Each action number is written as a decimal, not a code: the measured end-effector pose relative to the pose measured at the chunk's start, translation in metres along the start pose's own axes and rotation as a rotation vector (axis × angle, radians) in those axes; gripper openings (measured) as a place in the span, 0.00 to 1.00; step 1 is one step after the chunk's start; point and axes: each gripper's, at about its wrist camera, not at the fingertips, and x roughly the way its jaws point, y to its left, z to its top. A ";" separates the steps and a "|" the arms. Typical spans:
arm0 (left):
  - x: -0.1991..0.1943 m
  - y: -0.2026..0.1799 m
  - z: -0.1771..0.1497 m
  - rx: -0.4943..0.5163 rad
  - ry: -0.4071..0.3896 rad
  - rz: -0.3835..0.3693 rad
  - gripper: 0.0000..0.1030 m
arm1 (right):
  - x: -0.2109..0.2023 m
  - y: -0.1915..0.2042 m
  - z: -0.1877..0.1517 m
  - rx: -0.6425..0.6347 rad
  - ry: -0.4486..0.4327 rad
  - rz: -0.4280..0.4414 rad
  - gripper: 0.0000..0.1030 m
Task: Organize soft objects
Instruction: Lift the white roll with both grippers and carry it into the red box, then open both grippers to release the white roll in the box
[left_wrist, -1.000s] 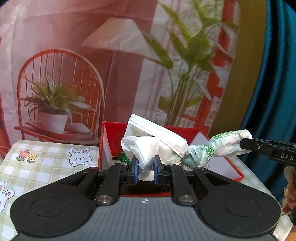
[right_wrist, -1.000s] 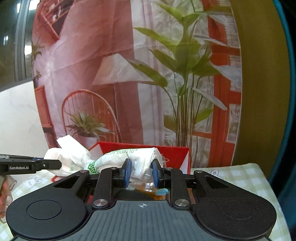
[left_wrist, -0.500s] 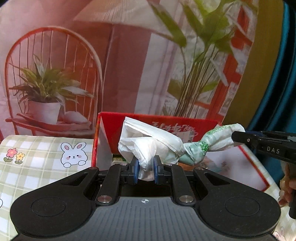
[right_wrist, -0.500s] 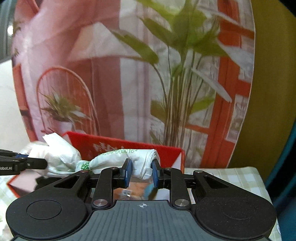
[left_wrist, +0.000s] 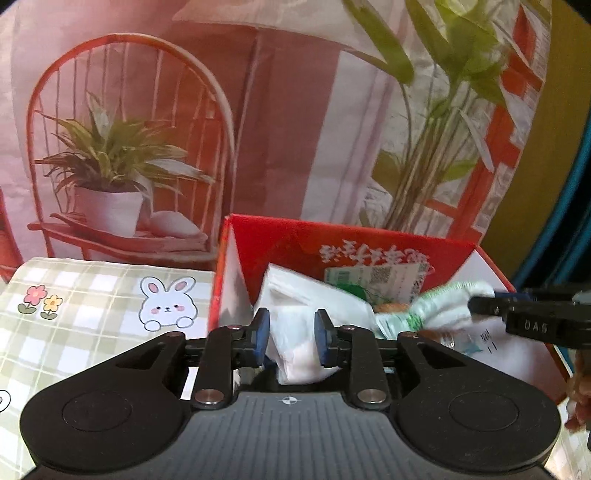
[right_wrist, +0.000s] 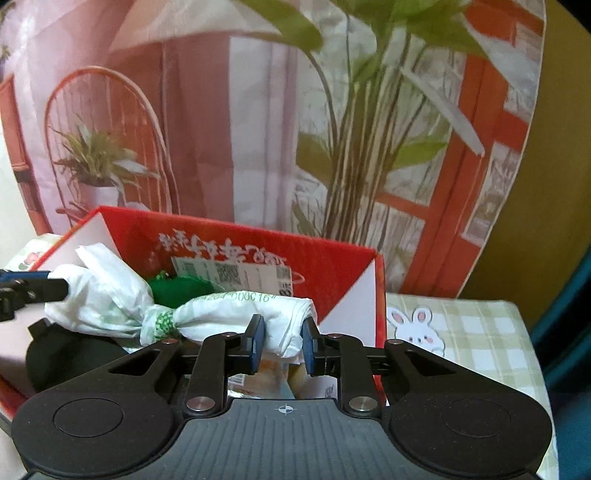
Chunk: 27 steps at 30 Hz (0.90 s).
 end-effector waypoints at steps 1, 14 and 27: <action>-0.001 0.000 0.001 -0.006 -0.007 -0.002 0.29 | 0.003 -0.002 0.000 0.028 0.016 -0.002 0.19; -0.017 -0.016 0.000 0.055 -0.046 -0.011 0.57 | 0.008 0.013 0.005 -0.021 0.042 -0.008 0.31; -0.065 -0.037 -0.001 0.097 -0.109 0.083 1.00 | -0.052 0.021 0.001 -0.048 -0.074 -0.049 0.97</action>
